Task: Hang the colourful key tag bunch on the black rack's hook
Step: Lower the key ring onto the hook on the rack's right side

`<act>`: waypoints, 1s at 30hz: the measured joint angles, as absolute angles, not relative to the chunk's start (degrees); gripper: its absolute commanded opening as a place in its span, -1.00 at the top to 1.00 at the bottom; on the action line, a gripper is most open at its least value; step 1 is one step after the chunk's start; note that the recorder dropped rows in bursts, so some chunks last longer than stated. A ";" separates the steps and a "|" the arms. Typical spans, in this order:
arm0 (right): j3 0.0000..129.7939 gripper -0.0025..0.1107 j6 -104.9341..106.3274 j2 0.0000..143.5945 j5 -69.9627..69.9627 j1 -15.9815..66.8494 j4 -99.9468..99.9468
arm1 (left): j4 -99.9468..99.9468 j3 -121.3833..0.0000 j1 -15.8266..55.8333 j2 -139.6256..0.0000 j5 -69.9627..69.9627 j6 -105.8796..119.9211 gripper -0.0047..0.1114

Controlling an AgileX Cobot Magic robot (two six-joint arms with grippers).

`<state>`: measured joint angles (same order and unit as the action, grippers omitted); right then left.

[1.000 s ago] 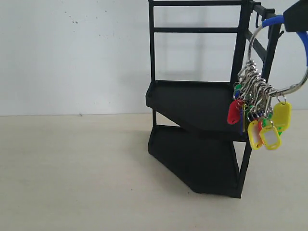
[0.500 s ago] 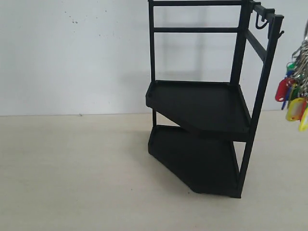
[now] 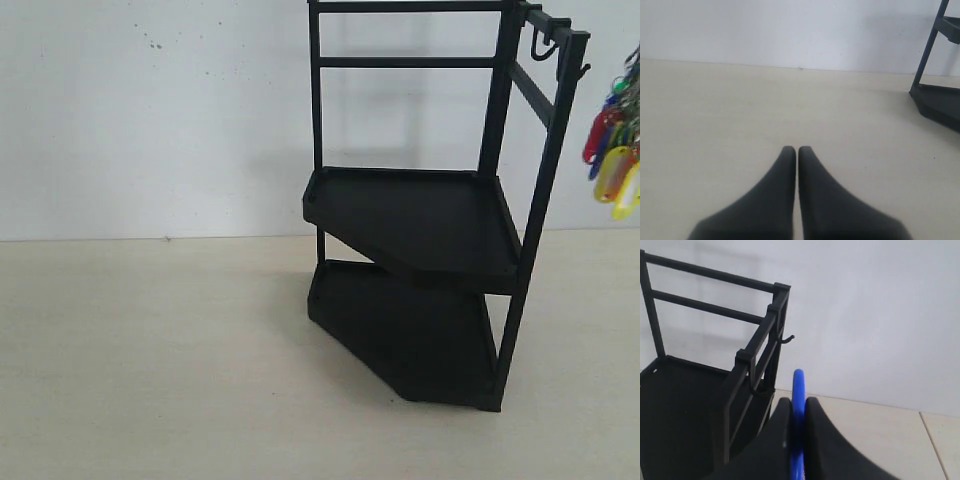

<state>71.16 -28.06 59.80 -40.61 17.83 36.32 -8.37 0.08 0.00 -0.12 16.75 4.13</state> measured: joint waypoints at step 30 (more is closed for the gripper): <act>71.16 0.84 -38.49 72.69 -33.29 17.83 45.34 | -8.37 0.08 0.00 -0.12 16.75 4.13 0.84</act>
<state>71.16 -38.49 72.69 -33.29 17.83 45.34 -8.37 0.08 0.00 -0.12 16.75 4.13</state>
